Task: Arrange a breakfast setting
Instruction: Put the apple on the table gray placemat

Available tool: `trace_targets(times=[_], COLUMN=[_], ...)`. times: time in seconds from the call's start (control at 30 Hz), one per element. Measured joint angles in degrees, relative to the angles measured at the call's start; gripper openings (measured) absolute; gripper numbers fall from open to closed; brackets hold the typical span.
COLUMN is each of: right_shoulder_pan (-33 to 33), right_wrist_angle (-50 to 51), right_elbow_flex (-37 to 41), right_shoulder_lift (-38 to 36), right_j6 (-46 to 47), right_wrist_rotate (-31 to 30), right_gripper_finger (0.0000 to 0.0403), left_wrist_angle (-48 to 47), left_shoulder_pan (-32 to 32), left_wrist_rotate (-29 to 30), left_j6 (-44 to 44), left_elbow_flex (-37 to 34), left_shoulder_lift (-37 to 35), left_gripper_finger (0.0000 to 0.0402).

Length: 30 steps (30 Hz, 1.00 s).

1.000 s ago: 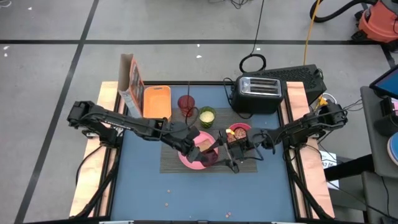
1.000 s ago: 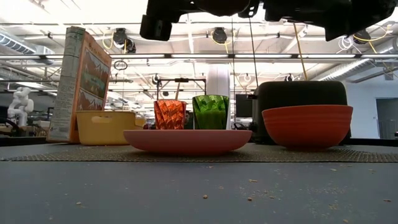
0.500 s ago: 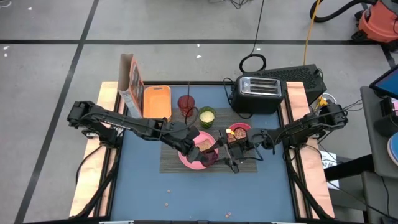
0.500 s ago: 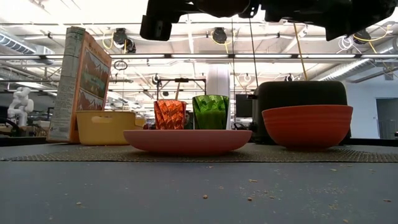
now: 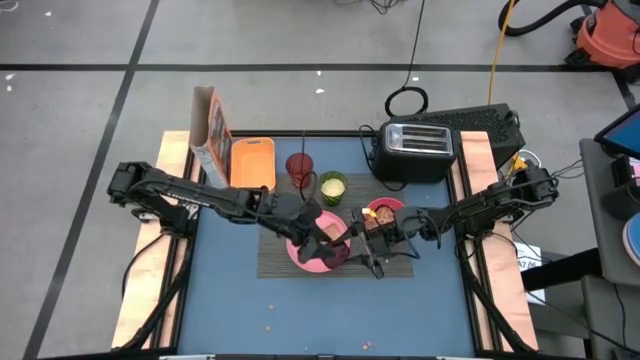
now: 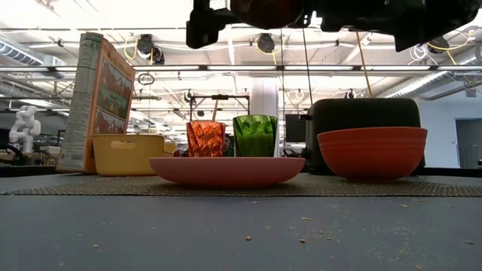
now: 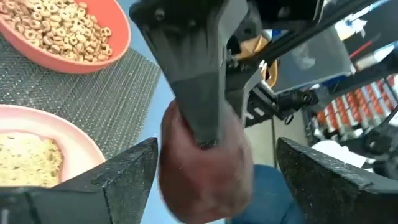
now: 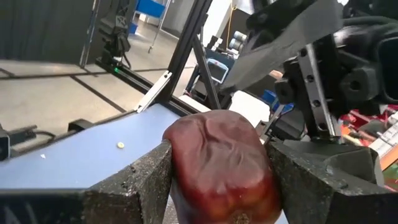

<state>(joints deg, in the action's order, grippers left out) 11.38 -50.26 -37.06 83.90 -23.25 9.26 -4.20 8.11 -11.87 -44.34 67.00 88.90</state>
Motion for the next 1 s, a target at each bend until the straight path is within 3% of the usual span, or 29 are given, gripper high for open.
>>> trace_targets(times=[0.23, 0.4, 0.57, 0.77, 1.0], right_shoulder_pan=[0.0, 0.0, 0.0, 0.0, 0.0], right_wrist_angle=[-0.29, -0.92, -3.55, -8.63, -13.22], right_elbow_flex=[0.0, 0.0, 0.0, 0.0, -0.02], right_shoulder_lift=[-0.07, -0.07, -0.11, -0.14, -0.17], right_j6=[5.69, 7.85, 10.79, 13.62, 13.8], right_wrist_rotate=[0.0, -0.07, -0.93, -10.56, -16.79], right_gripper_finger=[0.0233, 0.0233, 0.0233, 0.0233, 0.0233], left_wrist_angle=[-1.91, -9.89, -19.34, -19.23, -15.5], left_shoulder_pan=[-0.17, 0.24, 2.51, 8.18, 11.2], left_wrist_rotate=[0.65, 3.39, 17.07, 31.8, 40.3], left_j6=[8.33, 15.68, 23.02, 30.92, 33.61], left_elbow_flex=[0.0, 0.01, 0.05, -0.09, -0.07], left_shoulder_lift=[-1.34, -5.35, -10.45, -11.01, -9.23], left_gripper_finger=[0.0332, 0.0333, 0.0333, 0.0333, 0.0333])
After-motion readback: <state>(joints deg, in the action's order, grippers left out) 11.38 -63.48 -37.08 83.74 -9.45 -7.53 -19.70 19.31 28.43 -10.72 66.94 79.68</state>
